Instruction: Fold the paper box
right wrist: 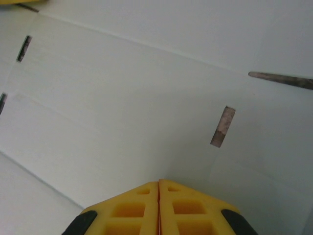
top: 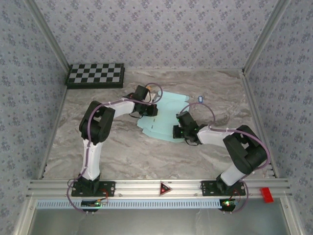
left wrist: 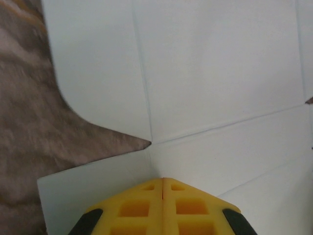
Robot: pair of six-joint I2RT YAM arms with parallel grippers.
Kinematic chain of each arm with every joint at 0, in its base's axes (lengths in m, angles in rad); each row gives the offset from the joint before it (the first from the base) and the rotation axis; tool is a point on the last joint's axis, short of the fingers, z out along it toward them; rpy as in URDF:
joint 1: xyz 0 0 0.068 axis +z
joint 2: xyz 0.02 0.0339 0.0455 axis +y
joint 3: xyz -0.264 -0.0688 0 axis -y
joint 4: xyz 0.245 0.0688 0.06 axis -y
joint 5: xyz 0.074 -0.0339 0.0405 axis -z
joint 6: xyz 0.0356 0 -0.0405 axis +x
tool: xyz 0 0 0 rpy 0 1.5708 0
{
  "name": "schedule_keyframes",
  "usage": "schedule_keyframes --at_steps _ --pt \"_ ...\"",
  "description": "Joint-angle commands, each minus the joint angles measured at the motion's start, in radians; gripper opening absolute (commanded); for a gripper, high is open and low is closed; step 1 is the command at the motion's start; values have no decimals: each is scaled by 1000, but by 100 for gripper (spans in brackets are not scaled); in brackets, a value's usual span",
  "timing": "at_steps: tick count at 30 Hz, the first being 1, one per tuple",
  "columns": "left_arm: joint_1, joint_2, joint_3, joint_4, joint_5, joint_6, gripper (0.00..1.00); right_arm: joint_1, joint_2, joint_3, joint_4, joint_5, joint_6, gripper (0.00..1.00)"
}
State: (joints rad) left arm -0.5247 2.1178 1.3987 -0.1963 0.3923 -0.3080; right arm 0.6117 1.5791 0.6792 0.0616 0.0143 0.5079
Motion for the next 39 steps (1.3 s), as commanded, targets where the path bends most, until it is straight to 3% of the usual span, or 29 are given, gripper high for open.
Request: schedule_keyframes --at_steps 1,11,18,24,30,34,39 --pt "-38 -37 -96 -79 -46 9 0 8 -10 10 -78 46 -16 10" --pt "-152 -233 -366 3 -125 -123 0 -1 -23 10 -152 108 -19 10" --pt "-239 -293 -439 77 -118 -235 0 -23 19 79 -169 104 -39 10" --pt "-243 -348 -365 7 -161 -231 7 -21 -11 143 -221 125 -57 10" --pt "-214 -355 -235 -81 -172 -169 18 -4 -116 91 -244 124 -17 10" --pt "-162 -309 -143 -117 -158 -120 26 6 -179 29 -234 106 29 10" --pt "-84 -192 -26 -140 -137 -51 26 11 -201 -34 -189 63 66 10"
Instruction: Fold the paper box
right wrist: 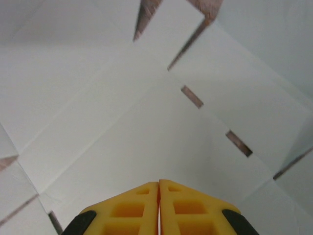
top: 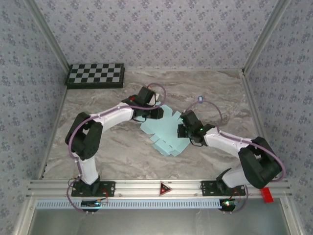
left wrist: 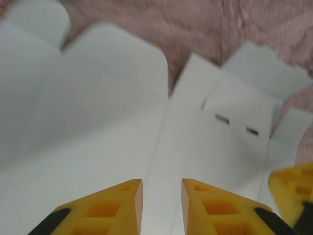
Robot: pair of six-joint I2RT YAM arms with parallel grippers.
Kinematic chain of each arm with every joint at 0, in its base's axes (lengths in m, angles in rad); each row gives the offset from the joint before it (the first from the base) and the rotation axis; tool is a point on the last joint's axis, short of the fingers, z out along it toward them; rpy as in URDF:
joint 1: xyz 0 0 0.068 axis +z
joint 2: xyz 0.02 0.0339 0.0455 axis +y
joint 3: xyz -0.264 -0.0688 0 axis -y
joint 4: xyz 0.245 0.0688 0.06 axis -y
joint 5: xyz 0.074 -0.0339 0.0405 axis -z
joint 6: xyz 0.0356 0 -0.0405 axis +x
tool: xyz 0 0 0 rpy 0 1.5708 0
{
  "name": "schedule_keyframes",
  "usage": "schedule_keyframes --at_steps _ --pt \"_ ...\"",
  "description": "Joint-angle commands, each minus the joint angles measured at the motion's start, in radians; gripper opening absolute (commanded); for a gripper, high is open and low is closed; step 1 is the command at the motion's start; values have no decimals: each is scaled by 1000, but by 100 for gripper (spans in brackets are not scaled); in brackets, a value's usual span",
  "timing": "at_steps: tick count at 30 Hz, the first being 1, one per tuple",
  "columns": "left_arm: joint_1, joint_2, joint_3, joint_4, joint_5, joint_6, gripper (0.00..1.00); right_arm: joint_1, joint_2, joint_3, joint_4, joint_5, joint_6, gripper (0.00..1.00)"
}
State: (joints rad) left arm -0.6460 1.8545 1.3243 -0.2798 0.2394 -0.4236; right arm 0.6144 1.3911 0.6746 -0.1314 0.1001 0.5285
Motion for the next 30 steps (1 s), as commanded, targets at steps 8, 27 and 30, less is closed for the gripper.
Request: schedule_keyframes --at_steps 8,27,30 --pt "110 233 150 -32 44 91 7 15 15 -69 43 4 80 4" --pt "70 -21 -246 -26 -108 20 6 10 254 96 0 15 50 3" --pt "58 -76 -308 -21 -145 5 7 6 286 128 -6 5 32 3"
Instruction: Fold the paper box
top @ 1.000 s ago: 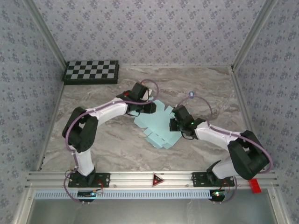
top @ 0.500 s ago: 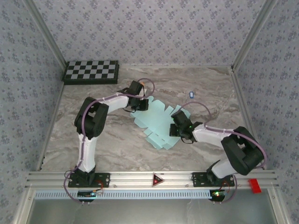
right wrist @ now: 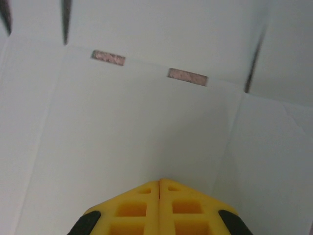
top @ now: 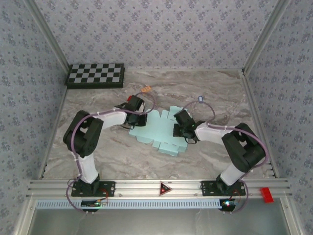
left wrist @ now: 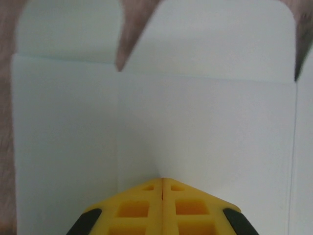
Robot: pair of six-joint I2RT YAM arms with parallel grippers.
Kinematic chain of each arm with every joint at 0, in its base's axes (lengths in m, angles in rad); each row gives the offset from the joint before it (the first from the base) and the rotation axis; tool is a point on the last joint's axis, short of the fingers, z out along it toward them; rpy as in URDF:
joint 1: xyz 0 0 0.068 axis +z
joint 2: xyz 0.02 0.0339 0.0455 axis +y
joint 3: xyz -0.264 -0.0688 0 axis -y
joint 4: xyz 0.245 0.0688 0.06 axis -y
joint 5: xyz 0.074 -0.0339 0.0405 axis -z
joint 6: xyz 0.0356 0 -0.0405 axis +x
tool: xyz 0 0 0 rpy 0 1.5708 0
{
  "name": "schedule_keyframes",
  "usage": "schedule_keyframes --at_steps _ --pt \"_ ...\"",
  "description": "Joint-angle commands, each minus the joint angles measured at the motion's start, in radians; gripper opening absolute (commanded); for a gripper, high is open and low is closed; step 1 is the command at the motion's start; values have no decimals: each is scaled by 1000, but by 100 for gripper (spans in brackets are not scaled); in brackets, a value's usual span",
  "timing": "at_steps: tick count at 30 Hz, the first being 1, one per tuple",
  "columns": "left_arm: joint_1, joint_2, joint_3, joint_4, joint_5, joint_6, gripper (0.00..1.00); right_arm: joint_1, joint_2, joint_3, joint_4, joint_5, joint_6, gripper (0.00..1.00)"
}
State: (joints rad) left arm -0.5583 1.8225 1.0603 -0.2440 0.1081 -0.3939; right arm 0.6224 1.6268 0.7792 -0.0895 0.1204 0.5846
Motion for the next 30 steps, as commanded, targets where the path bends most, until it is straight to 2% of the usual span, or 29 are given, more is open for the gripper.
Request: schedule_keyframes --at_steps 1,4,13,20,30 --pt "-32 -55 -61 -57 -19 -31 7 -3 62 32 -45 -17 -30 3" --pt "-42 -78 -90 -63 -5 -55 7 -8 98 54 -39 -34 -47 4" --pt "-153 -147 -177 -50 -4 -130 7 -23 244 212 -47 -82 -139 4" --pt "-219 -170 -220 -14 25 -187 7 -10 325 306 -29 -189 -165 5" --pt "-260 -167 -215 23 70 -210 9 23 393 404 -52 -287 -210 5"
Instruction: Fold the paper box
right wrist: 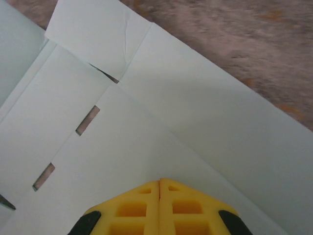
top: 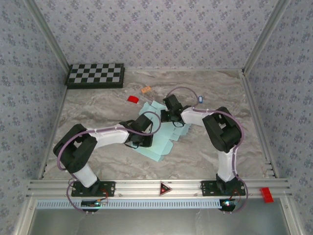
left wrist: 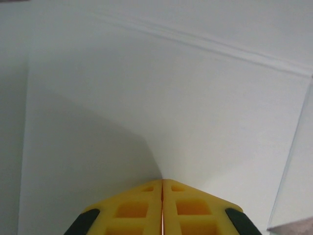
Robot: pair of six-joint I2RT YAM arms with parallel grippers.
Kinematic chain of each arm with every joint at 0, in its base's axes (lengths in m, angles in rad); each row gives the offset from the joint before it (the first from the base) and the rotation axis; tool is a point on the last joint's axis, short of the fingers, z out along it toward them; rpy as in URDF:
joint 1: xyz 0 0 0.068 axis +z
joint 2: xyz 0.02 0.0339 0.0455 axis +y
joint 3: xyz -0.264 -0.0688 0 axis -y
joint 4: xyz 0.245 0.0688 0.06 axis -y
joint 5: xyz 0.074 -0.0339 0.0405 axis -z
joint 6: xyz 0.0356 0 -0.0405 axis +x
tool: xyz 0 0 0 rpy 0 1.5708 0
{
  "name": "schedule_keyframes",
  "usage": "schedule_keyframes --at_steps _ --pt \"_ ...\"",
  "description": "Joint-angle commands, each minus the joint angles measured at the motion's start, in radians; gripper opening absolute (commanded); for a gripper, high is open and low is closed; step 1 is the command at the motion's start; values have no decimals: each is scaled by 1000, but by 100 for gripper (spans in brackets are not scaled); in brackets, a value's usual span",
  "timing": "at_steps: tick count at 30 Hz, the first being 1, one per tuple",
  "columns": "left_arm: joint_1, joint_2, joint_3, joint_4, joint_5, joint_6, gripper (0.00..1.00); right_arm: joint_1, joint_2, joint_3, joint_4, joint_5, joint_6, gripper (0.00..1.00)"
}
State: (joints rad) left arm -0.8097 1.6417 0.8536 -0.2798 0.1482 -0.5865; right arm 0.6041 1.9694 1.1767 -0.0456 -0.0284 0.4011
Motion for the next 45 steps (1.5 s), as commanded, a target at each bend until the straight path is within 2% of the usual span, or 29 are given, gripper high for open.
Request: schedule_keyframes --at_steps 1,7,14,20,24,29,37,45 --pt "-10 16 -7 63 37 -19 9 45 55 7 -95 -152 -33 5" --pt "-15 3 0 87 72 -24 10 56 40 52 -106 -166 -45 5" --pt "-7 -74 59 14 0 11 13 47 -91 31 -129 -106 -37 5" --pt "77 -99 124 -18 -15 53 18 35 -142 -16 -152 -20 0 5" --pt "158 -61 205 -60 -12 95 24 37 -136 -42 -149 -23 31 4" --pt "244 15 295 -76 -11 126 37 49 -136 -82 -118 -34 73 3" --pt "330 178 425 -108 2 160 42 66 -102 -91 -132 1 101 2" --pt "368 285 501 -129 14 174 46 67 -80 -92 -144 31 117 1"
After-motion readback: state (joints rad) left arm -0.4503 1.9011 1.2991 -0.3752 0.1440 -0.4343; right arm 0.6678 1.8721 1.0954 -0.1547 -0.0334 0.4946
